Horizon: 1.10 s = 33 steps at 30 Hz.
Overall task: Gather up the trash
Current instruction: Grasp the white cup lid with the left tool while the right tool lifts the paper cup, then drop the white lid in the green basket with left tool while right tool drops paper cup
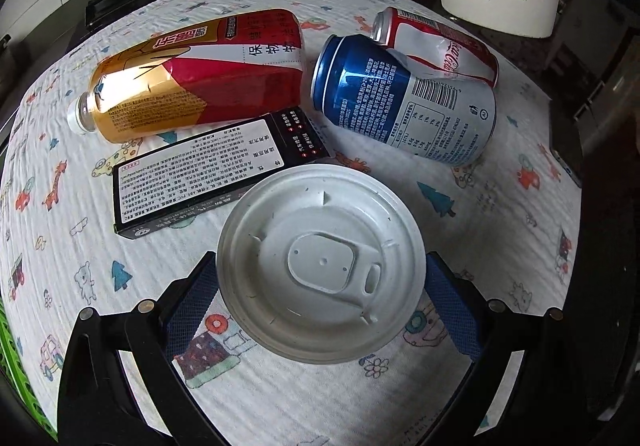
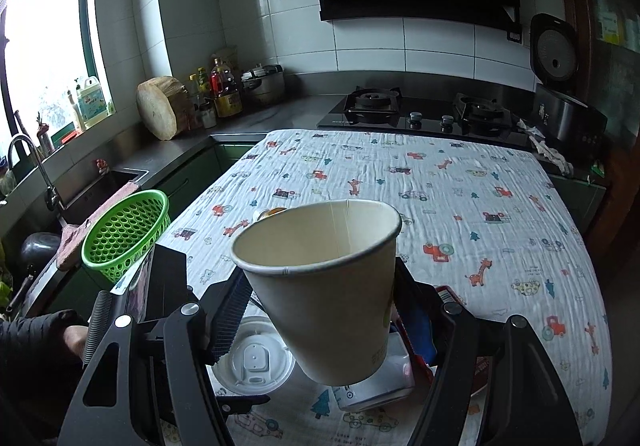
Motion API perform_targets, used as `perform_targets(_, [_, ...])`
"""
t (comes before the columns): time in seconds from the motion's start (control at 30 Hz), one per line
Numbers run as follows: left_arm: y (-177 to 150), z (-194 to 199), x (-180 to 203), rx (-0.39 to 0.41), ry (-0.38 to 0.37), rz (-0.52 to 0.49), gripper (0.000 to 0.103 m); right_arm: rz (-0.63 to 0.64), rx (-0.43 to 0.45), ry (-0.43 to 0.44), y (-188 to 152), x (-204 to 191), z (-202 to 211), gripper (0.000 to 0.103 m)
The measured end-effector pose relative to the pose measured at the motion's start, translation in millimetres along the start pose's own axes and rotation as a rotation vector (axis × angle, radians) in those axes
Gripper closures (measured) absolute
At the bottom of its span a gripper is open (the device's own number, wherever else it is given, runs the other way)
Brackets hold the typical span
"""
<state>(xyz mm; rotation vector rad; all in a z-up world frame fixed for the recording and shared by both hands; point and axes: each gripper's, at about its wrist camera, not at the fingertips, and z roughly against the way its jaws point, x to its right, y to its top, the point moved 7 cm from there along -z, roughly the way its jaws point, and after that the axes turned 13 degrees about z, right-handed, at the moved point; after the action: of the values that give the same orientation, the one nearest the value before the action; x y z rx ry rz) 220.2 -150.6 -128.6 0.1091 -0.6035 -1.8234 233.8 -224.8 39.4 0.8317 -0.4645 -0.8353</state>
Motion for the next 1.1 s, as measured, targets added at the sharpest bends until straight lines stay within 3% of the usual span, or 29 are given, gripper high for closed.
perform_targets(0.33, [-4,23,-6,0.070,-0.017,0.009,0.010,0.015,0.000,0.008,6,-8,-4,0.037])
perform_targets(0.57, [-7,76,-48,0.175,0.024,0.082,0.010,0.046,0.005,0.044,23,-34,-14,0.037])
perform_targets(0.87, [-26,163,-168,0.318,0.210,0.275,0.010,0.107,0.011,0.128,57,-96,-45,0.037])
perform_targets(1.1, [-61,197,-289,0.324,0.363,0.482,0.010,0.156,0.017,0.214,89,-156,-78,0.037])
